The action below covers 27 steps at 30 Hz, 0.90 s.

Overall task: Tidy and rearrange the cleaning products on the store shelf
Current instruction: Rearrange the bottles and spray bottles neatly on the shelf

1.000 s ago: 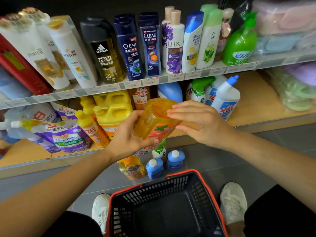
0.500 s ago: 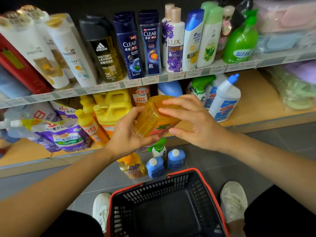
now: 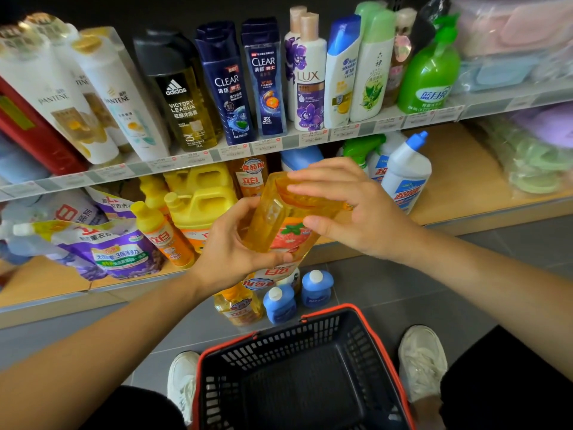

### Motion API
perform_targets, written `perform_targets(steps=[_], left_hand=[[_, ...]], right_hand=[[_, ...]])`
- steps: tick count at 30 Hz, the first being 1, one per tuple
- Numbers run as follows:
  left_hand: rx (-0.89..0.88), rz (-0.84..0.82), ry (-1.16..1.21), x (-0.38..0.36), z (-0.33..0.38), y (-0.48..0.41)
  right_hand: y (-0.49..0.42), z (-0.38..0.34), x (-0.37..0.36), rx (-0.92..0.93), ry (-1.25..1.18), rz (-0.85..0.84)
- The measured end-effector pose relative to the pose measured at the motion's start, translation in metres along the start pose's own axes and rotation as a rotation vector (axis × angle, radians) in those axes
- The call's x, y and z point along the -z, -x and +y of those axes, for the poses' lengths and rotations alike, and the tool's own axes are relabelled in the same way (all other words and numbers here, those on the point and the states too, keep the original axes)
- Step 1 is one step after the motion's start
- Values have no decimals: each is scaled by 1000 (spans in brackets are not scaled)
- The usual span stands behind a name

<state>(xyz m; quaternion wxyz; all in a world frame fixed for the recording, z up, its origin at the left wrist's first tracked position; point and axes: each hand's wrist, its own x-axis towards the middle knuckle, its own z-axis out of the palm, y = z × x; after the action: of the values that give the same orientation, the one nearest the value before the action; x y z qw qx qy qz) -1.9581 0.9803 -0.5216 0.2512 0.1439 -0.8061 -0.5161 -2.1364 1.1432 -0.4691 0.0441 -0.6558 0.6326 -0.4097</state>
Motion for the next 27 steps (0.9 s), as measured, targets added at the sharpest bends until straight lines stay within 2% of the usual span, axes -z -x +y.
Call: perform_targets(steps=[4, 10, 16, 19, 24, 27], left_hand=[[31, 3, 62, -2, 3, 0], [68, 27, 95, -3, 7, 1], [65, 26, 75, 0, 6, 0], [54, 6, 57, 0, 6, 1], [23, -48, -6, 0, 3, 3], [-7, -84, -49, -1, 3, 3]], right_hand=[[1, 0, -4, 20, -6, -54], [1, 14, 5, -37, -70, 114], [-3, 19, 11, -137, -131, 151], [-6, 24, 14, -249, -297, 107], [-10, 29, 12, -378, -344, -1], [-12, 27, 5, -414, -370, -12]])
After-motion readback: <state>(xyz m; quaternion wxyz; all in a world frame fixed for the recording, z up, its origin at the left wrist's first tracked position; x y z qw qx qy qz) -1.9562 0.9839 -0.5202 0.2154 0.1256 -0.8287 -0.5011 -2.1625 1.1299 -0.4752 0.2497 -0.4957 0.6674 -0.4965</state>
